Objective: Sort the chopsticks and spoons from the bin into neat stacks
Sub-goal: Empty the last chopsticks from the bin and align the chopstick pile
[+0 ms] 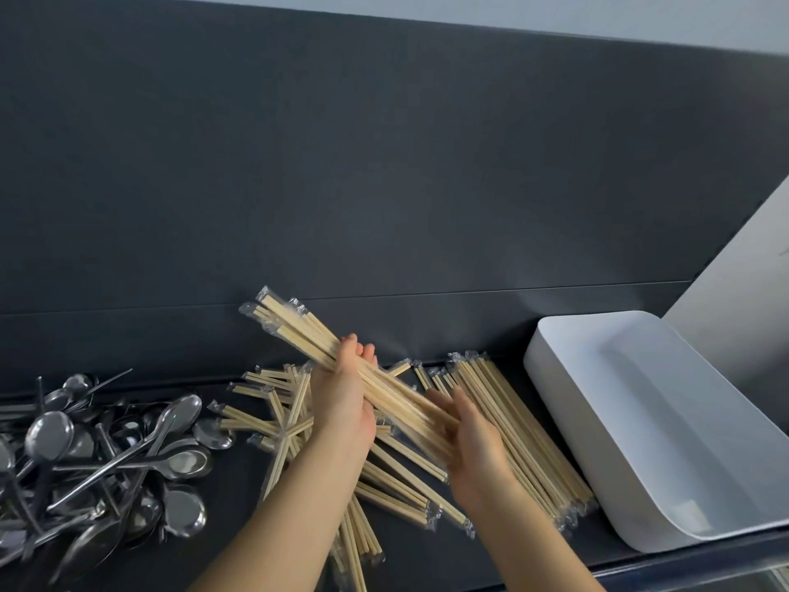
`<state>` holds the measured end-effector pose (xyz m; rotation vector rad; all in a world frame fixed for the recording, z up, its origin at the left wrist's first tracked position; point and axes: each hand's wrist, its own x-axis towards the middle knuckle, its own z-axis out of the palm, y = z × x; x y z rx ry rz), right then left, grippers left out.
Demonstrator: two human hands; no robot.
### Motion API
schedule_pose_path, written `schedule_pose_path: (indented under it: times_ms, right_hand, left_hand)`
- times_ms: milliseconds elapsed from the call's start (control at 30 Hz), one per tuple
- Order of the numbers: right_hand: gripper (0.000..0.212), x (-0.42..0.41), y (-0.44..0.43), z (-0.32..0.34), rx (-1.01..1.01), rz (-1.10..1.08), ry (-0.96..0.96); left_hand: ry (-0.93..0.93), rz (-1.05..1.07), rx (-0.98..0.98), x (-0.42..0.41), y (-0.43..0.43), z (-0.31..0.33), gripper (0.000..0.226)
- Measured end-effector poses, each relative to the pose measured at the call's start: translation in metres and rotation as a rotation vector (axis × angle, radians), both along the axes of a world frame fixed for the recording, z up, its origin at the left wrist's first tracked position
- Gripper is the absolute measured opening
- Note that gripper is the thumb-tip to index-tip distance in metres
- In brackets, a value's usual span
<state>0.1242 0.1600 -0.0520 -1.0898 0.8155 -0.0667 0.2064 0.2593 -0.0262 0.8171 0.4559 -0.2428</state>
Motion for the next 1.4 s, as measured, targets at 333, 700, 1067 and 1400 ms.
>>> schedule_pose_path:
  times_ms: [333,700,1067,1400]
  right_hand:
    - [0.032,0.001,-0.006,-0.01,0.137,-0.022,-0.141]
    - [0.03,0.003,-0.006,-0.012,0.196,-0.012,-0.173]
    - [0.04,-0.022,-0.019,-0.026,-1.173,0.657,-0.216]
    - [0.024,-0.044,-0.07,-0.039,-1.453,0.512,0.196]
  left_hand:
    - [0.016,-0.069,0.007,-0.003,-0.001,-0.001,0.014]
    - [0.005,-0.173,0.065,-0.023,-0.018,-0.016,0.013]
    - [-0.134,-0.595,0.547,-0.031,-0.031,-0.026,0.029]
    - [-0.645,-1.022,1.205,-0.015,-0.016,-0.05,0.068]
